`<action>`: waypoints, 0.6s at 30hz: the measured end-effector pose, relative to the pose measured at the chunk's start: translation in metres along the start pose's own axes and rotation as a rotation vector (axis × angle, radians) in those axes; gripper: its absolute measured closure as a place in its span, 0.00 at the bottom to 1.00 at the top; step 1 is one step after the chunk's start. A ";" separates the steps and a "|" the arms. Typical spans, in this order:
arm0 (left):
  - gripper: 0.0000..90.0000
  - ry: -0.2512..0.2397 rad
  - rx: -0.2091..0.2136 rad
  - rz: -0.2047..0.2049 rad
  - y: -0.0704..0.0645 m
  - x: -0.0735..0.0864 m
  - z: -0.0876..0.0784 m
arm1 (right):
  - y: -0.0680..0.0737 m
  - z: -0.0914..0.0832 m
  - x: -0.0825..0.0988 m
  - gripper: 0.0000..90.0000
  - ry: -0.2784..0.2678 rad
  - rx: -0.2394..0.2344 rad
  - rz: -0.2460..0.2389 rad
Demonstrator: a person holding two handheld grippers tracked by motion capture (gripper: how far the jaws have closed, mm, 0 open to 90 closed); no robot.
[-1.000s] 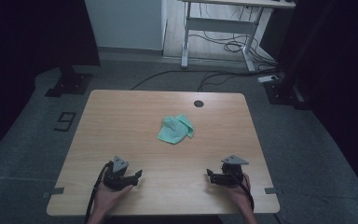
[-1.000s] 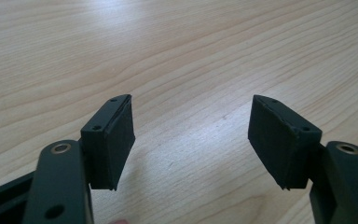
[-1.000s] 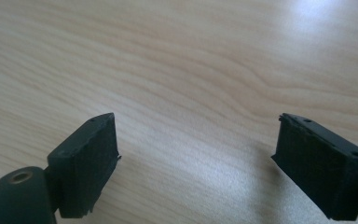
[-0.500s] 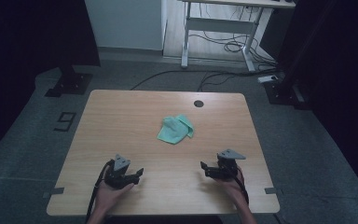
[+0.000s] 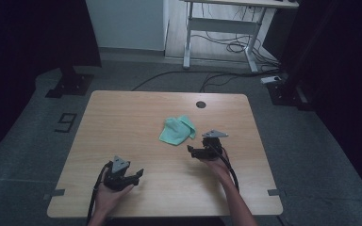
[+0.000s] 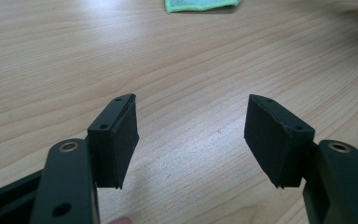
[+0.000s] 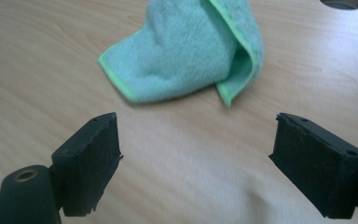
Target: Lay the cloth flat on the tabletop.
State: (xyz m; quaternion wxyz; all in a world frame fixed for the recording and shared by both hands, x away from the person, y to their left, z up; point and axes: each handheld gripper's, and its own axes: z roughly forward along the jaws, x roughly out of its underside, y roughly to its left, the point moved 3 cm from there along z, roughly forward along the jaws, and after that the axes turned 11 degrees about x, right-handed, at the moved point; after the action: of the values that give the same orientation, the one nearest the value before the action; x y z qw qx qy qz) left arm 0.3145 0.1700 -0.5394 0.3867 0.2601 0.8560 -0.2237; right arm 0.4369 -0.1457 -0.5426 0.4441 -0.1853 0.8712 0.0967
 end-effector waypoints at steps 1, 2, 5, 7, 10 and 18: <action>0.39 0.000 0.001 -0.001 0.000 0.000 0.000 | 0.000 0.000 0.000 0.17 0.000 0.000 0.000; 0.39 0.001 0.002 -0.003 0.000 0.000 0.000 | 0.000 0.006 -0.005 0.16 0.004 -0.008 0.008; 0.39 0.006 0.004 -0.003 0.000 0.001 0.001 | -0.001 0.013 -0.009 0.16 0.008 -0.006 0.012; 0.39 0.013 0.005 -0.003 0.000 0.001 0.003 | -0.002 0.021 -0.011 0.15 0.018 -0.006 0.027; 0.39 0.019 0.005 -0.001 0.000 0.002 0.005 | -0.002 0.033 -0.015 0.15 0.032 -0.014 0.024; 0.39 0.018 0.017 -0.005 0.002 0.003 0.004 | 0.000 0.044 -0.029 0.14 0.023 -0.010 0.012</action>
State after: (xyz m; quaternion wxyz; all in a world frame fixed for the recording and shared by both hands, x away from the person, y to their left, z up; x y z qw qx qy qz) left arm 0.3158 0.1702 -0.5443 0.3762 0.2631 0.8582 -0.2297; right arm 0.4847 -0.1239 -0.5448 0.4325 -0.1836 0.8769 0.1017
